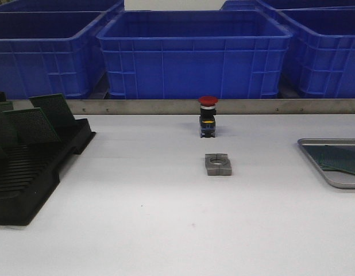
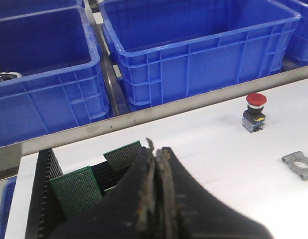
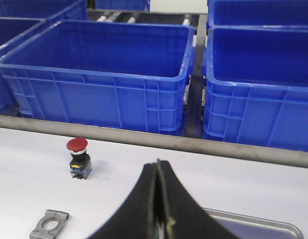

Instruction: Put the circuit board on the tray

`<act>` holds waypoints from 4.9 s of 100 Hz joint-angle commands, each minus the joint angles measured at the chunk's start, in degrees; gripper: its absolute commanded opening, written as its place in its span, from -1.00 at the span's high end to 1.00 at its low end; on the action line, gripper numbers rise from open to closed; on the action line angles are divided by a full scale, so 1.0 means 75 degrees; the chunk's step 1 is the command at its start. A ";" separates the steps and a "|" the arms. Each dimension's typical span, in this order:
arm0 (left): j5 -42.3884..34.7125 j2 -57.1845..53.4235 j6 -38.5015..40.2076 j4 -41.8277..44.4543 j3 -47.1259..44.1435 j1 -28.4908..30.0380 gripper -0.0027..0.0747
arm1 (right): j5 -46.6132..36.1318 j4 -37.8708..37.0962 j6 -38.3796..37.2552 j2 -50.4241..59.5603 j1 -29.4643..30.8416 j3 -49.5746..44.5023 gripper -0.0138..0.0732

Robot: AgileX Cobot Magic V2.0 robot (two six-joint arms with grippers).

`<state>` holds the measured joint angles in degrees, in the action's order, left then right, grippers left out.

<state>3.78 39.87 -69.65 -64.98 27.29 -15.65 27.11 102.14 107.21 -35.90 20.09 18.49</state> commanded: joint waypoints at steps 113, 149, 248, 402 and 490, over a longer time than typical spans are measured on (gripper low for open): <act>-0.0213 -0.3038 0.0097 -0.0302 -0.1558 0.0007 0.98 | 0.0972 0.0490 0.0112 0.3670 -0.0398 -0.1356 0.82; -0.0243 -0.3038 0.0097 -0.0340 -0.1578 0.0007 0.98 | 0.0972 0.0490 0.0112 0.3670 -0.0398 -0.1356 0.82; 0.0090 -0.5587 0.9881 0.8365 -0.4019 0.2283 0.98 | 0.0970 0.0490 0.0112 0.3664 -0.0398 -0.1356 0.82; 0.0377 -0.5587 0.9115 0.8017 -0.4005 0.2269 0.98 | -0.0038 0.0608 0.0112 0.3664 -0.0692 -0.1416 0.82; 0.0377 -0.5587 0.9115 0.8017 -0.4005 0.2269 0.98 | -0.4675 -1.3774 -1.4295 0.3709 -0.1796 -0.1815 0.82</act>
<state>11.30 -0.26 -1.31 -4.27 0.00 1.28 3.19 3.45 4.92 -7.92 6.83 5.26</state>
